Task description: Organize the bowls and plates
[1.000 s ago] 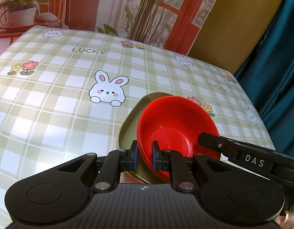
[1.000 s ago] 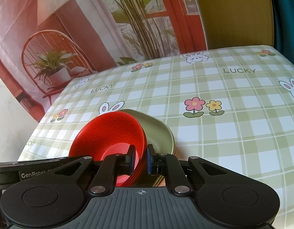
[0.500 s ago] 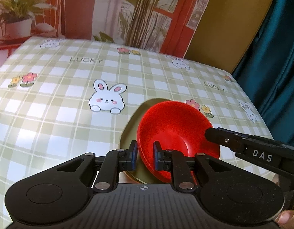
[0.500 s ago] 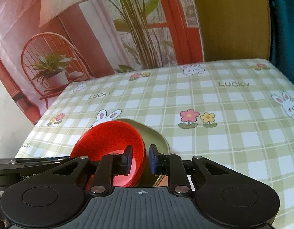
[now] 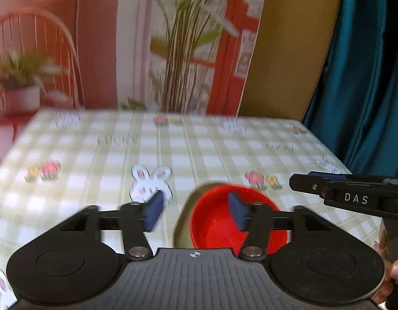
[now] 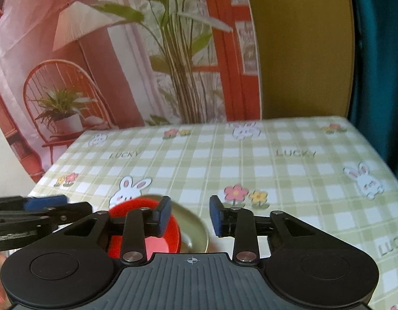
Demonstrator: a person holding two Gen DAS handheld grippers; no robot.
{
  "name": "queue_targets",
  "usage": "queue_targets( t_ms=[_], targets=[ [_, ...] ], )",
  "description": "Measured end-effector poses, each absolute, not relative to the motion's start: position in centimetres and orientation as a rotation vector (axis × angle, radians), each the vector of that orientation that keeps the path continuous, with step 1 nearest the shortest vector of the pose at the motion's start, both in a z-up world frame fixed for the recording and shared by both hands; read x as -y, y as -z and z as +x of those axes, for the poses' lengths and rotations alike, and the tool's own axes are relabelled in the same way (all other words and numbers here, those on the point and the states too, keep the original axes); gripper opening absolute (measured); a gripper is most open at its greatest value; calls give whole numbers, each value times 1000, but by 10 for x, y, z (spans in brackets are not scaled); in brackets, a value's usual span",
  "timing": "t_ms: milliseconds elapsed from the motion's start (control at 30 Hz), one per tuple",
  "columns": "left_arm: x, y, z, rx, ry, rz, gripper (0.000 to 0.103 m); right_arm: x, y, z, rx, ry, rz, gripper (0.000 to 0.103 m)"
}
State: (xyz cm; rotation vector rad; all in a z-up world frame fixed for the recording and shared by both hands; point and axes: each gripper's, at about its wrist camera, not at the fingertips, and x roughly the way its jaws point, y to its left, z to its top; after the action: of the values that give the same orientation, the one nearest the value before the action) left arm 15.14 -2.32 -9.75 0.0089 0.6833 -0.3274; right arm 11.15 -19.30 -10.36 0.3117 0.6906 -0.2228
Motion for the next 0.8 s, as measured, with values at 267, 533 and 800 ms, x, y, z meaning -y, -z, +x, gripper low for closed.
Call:
queue_targets(
  t_ms=[267,533,800],
  targets=[
    [24,51,147,-522,279,102,81,197,66,111,-624,246,276,78],
    [17,-7,148,-392,213,78,88,200,8,121,-540,238,214,103],
    [13,-46,143,-322,151,56,93,201,-32,119,-455,255,211,103]
  ],
)
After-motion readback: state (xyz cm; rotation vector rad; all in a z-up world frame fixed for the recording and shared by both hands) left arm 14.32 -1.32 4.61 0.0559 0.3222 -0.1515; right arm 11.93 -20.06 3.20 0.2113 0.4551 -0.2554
